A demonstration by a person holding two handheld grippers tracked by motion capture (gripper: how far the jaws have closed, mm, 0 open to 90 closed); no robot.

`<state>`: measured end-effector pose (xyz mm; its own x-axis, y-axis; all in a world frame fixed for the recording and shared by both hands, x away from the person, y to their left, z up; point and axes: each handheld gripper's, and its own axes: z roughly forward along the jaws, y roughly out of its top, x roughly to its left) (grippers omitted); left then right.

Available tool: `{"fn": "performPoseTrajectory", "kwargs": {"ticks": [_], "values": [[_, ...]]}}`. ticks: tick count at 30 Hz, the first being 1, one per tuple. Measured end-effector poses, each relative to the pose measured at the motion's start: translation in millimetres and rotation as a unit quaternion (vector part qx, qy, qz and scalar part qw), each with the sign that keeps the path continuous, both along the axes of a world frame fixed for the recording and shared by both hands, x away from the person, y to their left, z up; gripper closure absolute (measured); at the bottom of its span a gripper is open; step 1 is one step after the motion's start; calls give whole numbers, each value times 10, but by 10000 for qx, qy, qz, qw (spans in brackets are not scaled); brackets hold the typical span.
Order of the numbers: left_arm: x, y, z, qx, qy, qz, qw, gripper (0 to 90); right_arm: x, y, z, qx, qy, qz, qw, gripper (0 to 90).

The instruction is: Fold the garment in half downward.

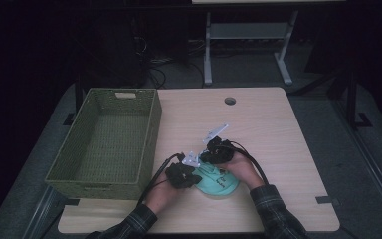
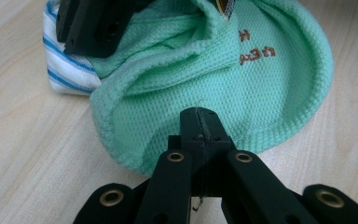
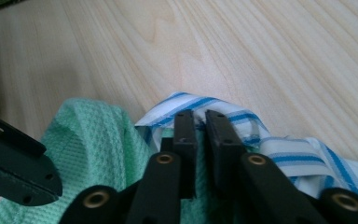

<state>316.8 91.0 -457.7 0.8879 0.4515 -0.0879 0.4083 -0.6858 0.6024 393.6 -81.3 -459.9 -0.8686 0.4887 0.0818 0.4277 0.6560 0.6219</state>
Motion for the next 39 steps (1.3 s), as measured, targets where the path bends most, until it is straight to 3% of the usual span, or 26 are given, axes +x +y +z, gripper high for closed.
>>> {"fn": "performPoseTrajectory", "kwargs": {"ticks": [8,10,18,23,31,39], "values": [[4,1,-1,-2,-7,-10,10000,897,23,-13,23,79,104,-37,9999,882],[6,3,3,24,-4,-29,10000,897,35,-39,60,203,125,-134,9996,882],[6,-2,-4,-46,1,6,10000,897,138,-180,293,383,-139,-507,9979,885],[-1,-9,-11,-115,17,62,9999,897,239,-276,363,423,-260,-728,9961,886],[-1,-7,-10,-108,25,52,9999,897,403,-468,412,524,-367,-1254,9900,887],[0,2,-5,-61,29,35,10000,897,519,-651,321,523,-343,-1674,9839,887]]}}
